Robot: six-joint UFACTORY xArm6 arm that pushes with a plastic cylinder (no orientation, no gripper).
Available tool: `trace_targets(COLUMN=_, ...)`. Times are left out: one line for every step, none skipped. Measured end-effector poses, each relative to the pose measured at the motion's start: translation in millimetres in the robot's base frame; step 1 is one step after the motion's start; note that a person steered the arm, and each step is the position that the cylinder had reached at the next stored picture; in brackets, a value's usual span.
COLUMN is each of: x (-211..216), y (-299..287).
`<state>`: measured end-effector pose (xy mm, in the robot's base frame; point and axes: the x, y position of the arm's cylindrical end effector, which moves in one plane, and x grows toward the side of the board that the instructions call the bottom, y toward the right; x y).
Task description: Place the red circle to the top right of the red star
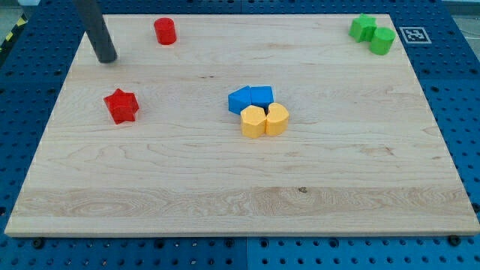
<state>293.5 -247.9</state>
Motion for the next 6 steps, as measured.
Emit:
trace_targets(x=-62.0, y=-0.5)
trace_targets(x=-87.0, y=31.9)
trace_targets(x=-78.4, y=76.7)
trace_targets(x=-20.4, y=123.5)
trace_targets(x=6.9, y=132.7)
trace_targets(x=-23.1, y=147.3)
